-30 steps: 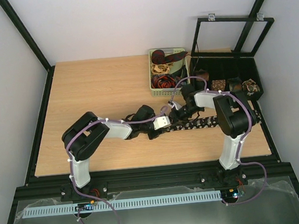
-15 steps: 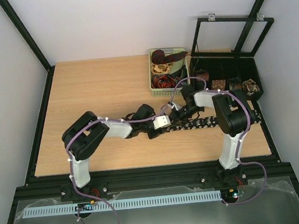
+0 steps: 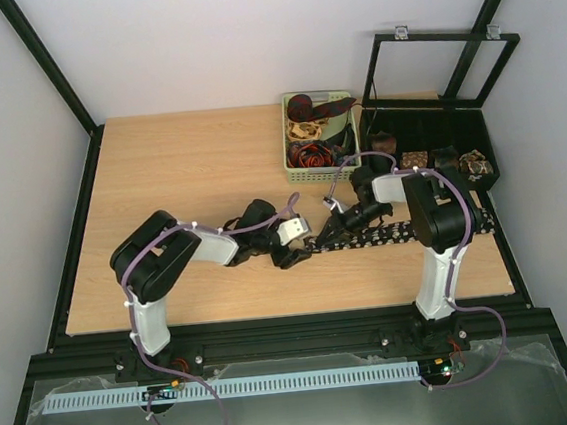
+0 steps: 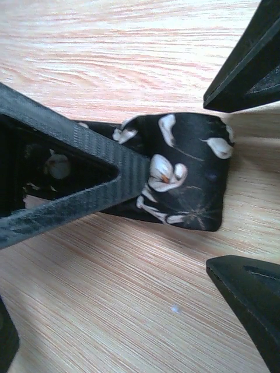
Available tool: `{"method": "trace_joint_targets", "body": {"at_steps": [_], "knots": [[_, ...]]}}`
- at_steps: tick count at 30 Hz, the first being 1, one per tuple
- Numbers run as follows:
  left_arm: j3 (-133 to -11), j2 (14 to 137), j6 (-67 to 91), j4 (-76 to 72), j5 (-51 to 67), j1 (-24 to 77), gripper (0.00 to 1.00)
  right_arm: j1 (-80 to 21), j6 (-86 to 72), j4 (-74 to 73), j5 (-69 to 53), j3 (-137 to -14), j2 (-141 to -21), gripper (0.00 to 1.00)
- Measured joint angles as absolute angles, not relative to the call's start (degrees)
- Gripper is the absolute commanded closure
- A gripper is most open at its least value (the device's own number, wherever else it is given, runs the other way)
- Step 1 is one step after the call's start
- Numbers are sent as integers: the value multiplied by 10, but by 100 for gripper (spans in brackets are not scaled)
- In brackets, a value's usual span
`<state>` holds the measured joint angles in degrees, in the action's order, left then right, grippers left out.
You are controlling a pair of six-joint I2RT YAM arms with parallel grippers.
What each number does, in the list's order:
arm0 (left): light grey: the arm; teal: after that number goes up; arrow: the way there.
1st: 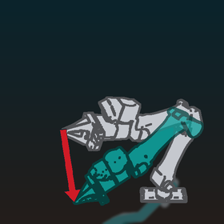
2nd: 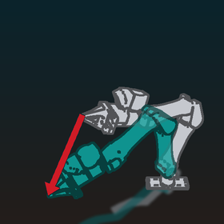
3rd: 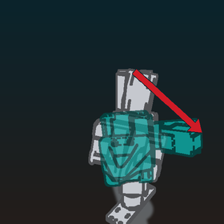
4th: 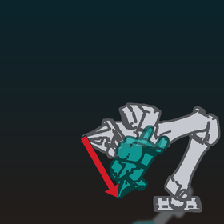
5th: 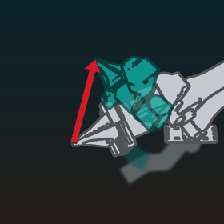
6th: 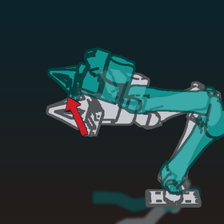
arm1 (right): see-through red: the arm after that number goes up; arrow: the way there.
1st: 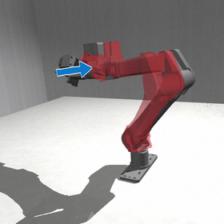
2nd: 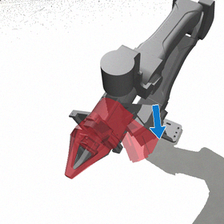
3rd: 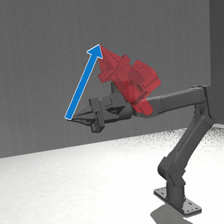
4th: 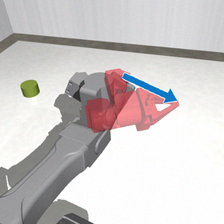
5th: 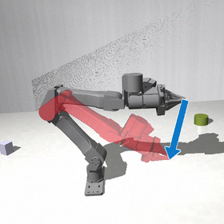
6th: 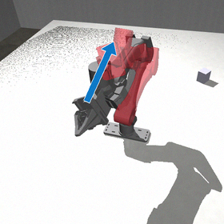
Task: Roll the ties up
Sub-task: Roll the tie at the center of the board.
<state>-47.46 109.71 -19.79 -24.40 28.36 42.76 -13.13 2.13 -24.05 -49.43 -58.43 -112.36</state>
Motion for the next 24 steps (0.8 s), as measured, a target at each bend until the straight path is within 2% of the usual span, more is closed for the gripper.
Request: {"method": "trace_joint_targets", "body": {"at_steps": [4, 8, 10, 14, 16, 19, 21, 24], "knots": [[-471, 1117, -169, -296, 298, 433, 36, -129, 24, -235, -499, -580, -1124, 99], [-491, 1153, -155, -342, 306, 444, 59, -127, 22, -225, -508, -574, -1124, 98], [-496, 1160, -152, -351, 305, 446, 65, -127, 19, -222, -509, -574, -1124, 97], [-490, 1154, -166, -347, 288, 445, 67, -127, 12, -220, -511, -578, -1126, 88], [-479, 1141, -176, -339, 273, 445, 66, -132, 10, -220, -510, -585, -1129, 73], [-464, 1117, -194, -317, 254, 441, 64, -135, 8, -230, -507, -606, -1129, 64], [-461, 1108, -202, -301, 246, 439, 62, -132, 13, -241, -490, -627, -1129, 59], [-464, 1104, -209, -283, 236, 440, 61, -128, 16, -255, -476, -636, -1116, 59]]}}
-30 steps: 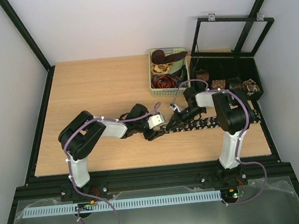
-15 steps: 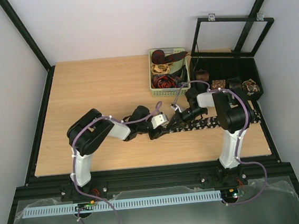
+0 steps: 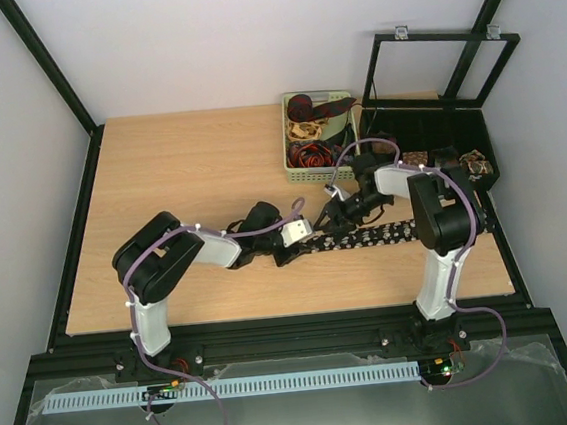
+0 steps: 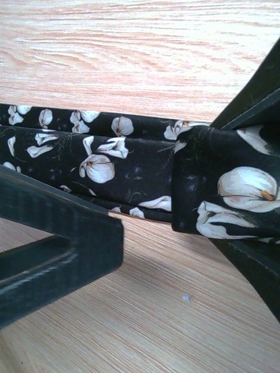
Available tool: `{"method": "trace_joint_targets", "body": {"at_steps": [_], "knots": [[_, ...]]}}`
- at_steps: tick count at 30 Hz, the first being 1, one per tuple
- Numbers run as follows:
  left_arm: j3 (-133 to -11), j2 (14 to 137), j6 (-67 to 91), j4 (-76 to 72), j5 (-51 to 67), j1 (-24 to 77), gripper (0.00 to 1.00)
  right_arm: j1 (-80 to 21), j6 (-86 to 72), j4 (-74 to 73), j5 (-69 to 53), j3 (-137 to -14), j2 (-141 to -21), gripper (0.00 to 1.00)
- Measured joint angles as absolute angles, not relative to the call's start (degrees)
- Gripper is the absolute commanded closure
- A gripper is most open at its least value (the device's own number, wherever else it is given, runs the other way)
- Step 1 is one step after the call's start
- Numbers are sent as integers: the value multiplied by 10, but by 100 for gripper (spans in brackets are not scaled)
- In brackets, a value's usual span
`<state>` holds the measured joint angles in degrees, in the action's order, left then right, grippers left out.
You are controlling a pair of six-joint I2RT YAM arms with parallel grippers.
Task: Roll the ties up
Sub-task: Roll the tie at the center of the board.
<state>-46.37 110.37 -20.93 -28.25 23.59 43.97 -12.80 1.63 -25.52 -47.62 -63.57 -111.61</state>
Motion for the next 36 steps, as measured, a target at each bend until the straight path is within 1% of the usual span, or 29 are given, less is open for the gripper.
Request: {"method": "trace_joint_targets", "body": {"at_steps": [3, 7, 13, 14, 17, 18, 21, 22, 24, 25, 26, 28, 29, 30, 31, 33, 34, 36], "knots": [[-476, 1104, -212, -260, 230, 441, 59, -130, 8, -270, -479, -634, -1095, 58], [-482, 1104, -214, -246, 227, 442, 57, -154, -19, -269, -492, -628, -1084, 55], [-488, 1104, -216, -236, 225, 444, 58, -182, -39, -267, -489, -615, -1087, 57], [-488, 1104, -217, -235, 225, 444, 58, -183, -39, -267, -486, -615, -1088, 59], [-488, 1104, -217, -234, 225, 445, 58, -185, -39, -267, -477, -616, -1093, 71], [-488, 1104, -217, -234, 225, 445, 57, -186, -39, -266, -473, -616, -1095, 73], [-488, 1104, -217, -234, 225, 445, 58, -187, -39, -265, -462, -618, -1107, 76], [-488, 1104, -217, -234, 225, 445, 57, -187, -39, -265, -461, -620, -1112, 75], [-488, 1104, -217, -233, 225, 445, 57, -187, -38, -268, -461, -626, -1119, 67], [-488, 1104, -218, -233, 225, 446, 58, -187, -38, -270, -462, -628, -1122, 67], [-489, 1104, -218, -232, 225, 447, 58, -187, -41, -272, -463, -630, -1123, 71], [-490, 1104, -220, -230, 225, 447, 58, -188, -37, -272, -464, -632, -1124, 90], [-491, 1104, -220, -227, 225, 447, 57, -188, -37, -272, -461, -633, -1124, 96], [-493, 1104, -221, -225, 225, 447, 56, -187, -34, -271, -459, -633, -1126, 98], [-494, 1104, -221, -223, 225, 447, 53, -187, -36, -271, -458, -633, -1128, 99], [-496, 1104, -222, -219, 224, 447, 43, -186, -30, -272, -459, -634, -1129, 99], [-496, 1104, -224, -219, 225, 446, 40, -186, -27, -273, -458, -634, -1129, 99], [-496, 1104, -222, -219, 229, 440, 36, -186, -19, -274, -459, -634, -1130, 99]]}}
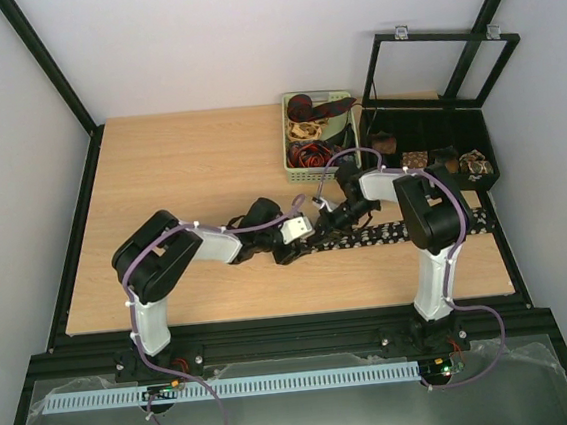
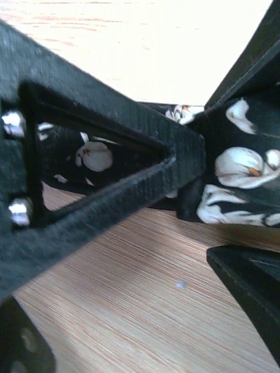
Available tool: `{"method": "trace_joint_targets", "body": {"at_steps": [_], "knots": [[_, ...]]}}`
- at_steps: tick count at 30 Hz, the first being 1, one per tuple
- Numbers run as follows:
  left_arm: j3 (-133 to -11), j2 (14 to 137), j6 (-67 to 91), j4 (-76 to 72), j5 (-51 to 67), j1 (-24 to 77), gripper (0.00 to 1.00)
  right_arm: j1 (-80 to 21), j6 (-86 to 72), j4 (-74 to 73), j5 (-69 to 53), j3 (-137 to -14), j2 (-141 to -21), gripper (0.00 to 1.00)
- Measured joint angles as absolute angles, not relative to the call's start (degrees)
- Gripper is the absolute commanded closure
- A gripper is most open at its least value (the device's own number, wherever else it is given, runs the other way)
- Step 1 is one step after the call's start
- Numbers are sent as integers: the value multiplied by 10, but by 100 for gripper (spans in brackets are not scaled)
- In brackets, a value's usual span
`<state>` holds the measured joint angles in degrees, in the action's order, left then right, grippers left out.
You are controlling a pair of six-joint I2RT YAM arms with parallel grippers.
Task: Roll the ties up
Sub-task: Roll the tie at the center of the board.
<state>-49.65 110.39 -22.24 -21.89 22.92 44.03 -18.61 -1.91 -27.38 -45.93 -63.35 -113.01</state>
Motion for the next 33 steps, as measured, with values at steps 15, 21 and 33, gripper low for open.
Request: {"method": "trace_joint_targets", "body": {"at_steps": [15, 21, 33], "knots": [[-413, 1098, -167, -356, 302, 414, 32, -143, 46, -288, -493, -628, -1156, 99], [-432, 1141, -149, -422, 305, 427, 38, -140, 52, -289, -501, -627, -1159, 99], [-446, 1137, -200, -389, 275, 438, 60, -139, 45, -297, -501, -634, -1156, 74]]}}
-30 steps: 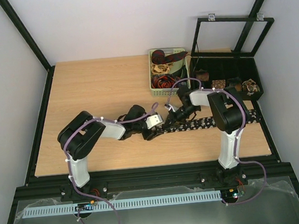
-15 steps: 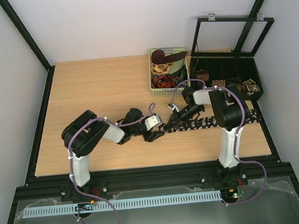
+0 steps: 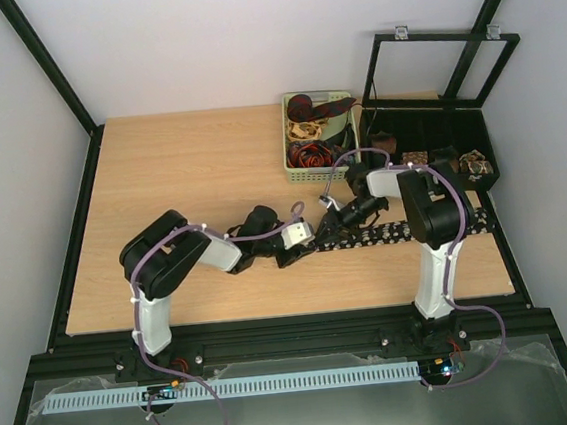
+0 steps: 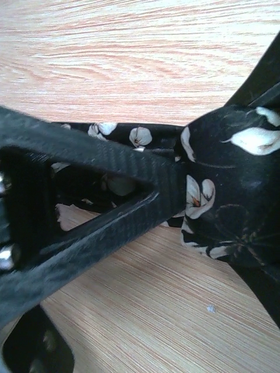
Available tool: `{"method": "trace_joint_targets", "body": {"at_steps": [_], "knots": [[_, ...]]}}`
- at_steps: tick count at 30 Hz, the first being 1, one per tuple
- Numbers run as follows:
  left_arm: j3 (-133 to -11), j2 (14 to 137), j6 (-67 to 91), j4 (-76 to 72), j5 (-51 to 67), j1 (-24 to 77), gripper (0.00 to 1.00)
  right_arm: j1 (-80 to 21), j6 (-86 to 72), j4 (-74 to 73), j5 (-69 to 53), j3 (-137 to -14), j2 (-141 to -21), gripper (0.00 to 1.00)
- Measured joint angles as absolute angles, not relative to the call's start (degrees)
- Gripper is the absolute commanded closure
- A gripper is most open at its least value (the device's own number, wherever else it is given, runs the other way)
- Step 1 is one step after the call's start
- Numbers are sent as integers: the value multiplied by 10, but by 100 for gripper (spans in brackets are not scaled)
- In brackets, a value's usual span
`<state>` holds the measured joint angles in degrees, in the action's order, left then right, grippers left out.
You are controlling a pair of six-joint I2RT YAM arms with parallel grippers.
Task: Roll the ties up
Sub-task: Roll the tie at the center of the board.
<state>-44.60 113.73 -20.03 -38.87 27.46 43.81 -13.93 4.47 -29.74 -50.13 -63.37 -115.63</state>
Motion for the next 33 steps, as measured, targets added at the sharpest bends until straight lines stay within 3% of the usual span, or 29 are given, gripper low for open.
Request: {"method": "trace_joint_targets", "body": {"at_steps": [3, 7, 14, 17, 23, 25, 30, 32, 33], "knots": [[-448, 1126, -221, -360, 257, 442, 60, -140, 47, -311, -488, -641, -1141, 63], [-470, 1123, -241, -310, 249, 444, 60, -138, 50, -329, -475, -642, -1106, 55], [-482, 1120, -255, -281, 245, 447, 59, -146, 11, -322, -503, -617, -1074, 57], [-484, 1120, -257, -276, 242, 447, 58, -160, -8, -307, -501, -616, -1080, 62], [-485, 1120, -260, -274, 240, 448, 58, -173, -33, -281, -492, -619, -1102, 97], [-484, 1119, -260, -275, 239, 448, 56, -172, -32, -281, -488, -620, -1103, 99], [-483, 1116, -266, -275, 232, 447, 30, -165, -28, -284, -484, -620, -1104, 99], [-480, 1109, -264, -271, 229, 445, 4, -156, -20, -288, -490, -620, -1112, 99], [-477, 1103, -264, -265, 231, 442, 1, -151, -15, -291, -496, -620, -1119, 99]]}}
